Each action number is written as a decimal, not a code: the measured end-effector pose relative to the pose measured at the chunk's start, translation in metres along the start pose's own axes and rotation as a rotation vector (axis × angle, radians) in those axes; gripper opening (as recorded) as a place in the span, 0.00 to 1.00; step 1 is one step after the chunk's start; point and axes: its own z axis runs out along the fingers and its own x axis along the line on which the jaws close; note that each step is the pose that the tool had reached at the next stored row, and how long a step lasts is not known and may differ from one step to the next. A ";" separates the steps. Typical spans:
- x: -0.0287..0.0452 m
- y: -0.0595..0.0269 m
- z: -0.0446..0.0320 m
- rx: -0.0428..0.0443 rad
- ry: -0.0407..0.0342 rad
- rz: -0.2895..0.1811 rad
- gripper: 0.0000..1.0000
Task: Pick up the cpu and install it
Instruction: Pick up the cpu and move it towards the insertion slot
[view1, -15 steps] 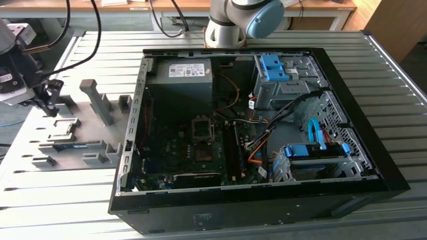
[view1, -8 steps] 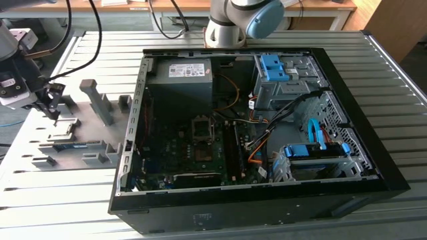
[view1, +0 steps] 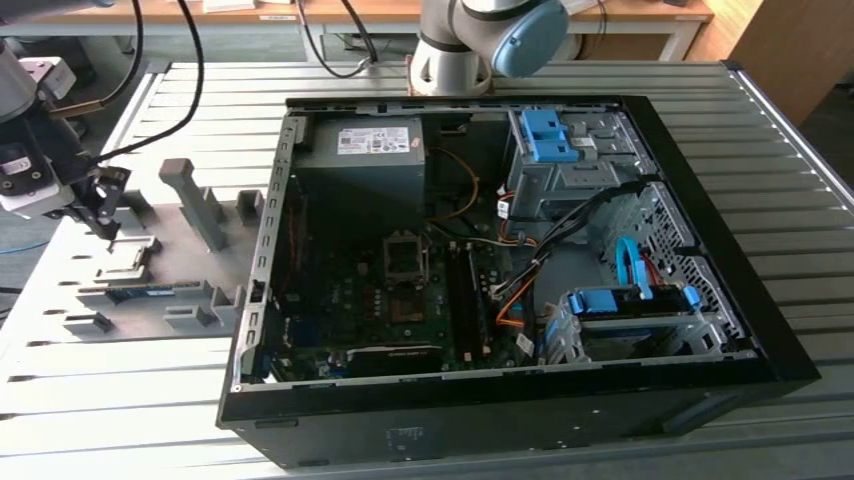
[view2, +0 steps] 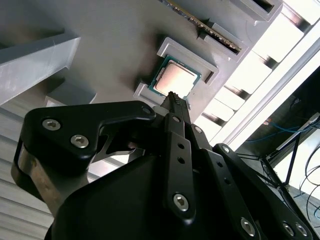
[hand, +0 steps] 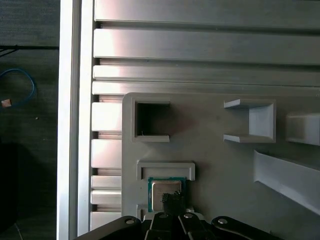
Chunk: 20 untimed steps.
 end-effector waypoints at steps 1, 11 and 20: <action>0.0000 0.0000 0.0000 0.0000 0.0000 0.000 0.10; 0.0000 0.0000 0.0002 0.0000 0.0000 0.000 0.29; 0.0000 0.0000 0.0003 0.0000 0.0000 0.000 0.59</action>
